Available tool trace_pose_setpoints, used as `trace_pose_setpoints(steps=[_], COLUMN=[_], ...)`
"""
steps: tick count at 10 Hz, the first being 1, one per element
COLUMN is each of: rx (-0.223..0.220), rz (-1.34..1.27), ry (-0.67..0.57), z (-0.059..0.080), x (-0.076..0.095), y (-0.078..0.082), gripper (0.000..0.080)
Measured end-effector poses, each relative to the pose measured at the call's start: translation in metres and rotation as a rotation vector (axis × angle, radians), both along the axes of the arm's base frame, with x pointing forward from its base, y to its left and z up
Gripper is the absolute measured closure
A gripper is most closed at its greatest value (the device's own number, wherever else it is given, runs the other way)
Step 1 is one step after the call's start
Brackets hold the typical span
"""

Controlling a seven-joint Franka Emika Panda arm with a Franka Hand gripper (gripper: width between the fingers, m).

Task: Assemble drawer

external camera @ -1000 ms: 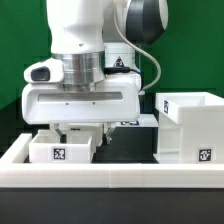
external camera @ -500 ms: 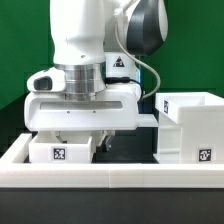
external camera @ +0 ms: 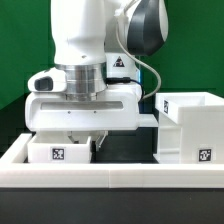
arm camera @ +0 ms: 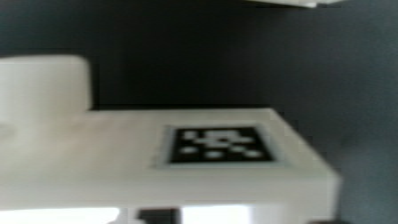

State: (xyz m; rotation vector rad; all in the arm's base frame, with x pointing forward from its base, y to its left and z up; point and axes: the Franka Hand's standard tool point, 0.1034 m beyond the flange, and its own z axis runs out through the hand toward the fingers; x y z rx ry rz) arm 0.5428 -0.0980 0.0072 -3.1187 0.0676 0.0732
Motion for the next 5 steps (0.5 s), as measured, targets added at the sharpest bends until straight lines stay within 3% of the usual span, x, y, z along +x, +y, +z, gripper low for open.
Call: trace_pose_setpoints(steps=[1, 5], rx=[0.000, 0.000], rz=[0.000, 0.000], ry=[0.000, 0.000], z=[0.0000, 0.0000], x=[0.0000, 0.0000], y=[0.0000, 0.0000], gripper=[0.0727, 0.0759])
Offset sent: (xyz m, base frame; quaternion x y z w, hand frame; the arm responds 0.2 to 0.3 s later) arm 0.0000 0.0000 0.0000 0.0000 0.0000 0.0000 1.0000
